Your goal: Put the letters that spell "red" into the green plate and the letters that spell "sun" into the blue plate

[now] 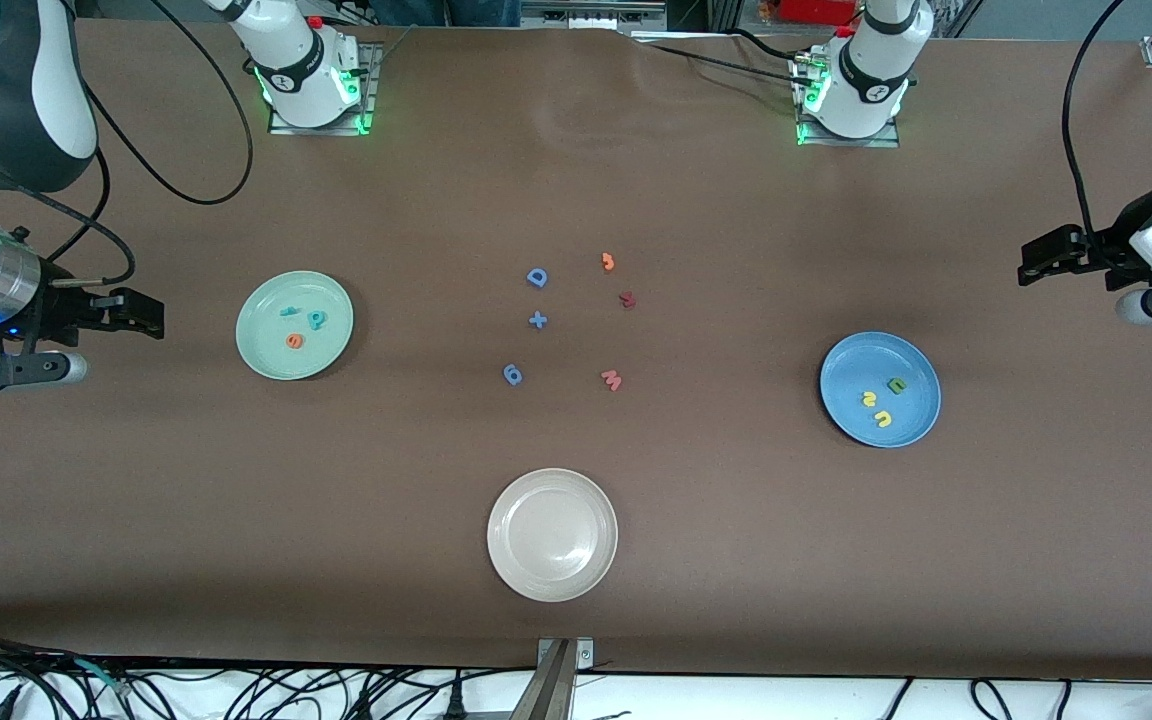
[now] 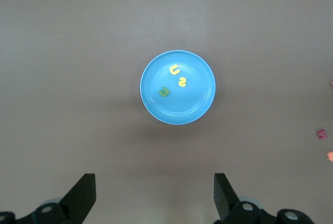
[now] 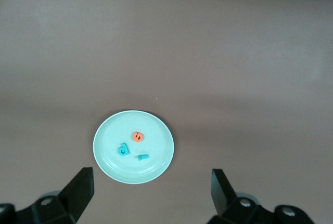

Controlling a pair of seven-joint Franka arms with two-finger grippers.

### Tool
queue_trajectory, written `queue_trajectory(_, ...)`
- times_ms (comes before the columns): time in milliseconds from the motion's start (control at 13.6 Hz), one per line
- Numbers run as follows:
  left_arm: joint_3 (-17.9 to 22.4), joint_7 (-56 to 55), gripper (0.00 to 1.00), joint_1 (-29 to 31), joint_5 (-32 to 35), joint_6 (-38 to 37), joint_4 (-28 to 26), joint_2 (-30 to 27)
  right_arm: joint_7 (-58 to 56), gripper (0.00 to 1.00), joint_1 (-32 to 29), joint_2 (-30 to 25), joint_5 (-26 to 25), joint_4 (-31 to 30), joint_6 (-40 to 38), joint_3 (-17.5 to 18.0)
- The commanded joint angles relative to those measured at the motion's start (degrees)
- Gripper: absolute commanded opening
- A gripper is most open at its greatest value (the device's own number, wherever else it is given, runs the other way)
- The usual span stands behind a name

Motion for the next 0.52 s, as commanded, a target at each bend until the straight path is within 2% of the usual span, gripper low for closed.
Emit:
queue_trajectory(0, 0.3, 1.2, 1.0, -0.1, -1.5, -0.1, 1.2, 0.5, 2.7, 1.0, -0.4, -1.8, 0.9, -1.1, -2.3, 0.4)
queue_trajectory(443, 0.2, 0.8, 1.0, -0.2, -1.4, 0.2, 1.2, 1.0, 4.8, 1.0, -0.3, -1.4, 0.9, 0.1, -2.5, 0.4)
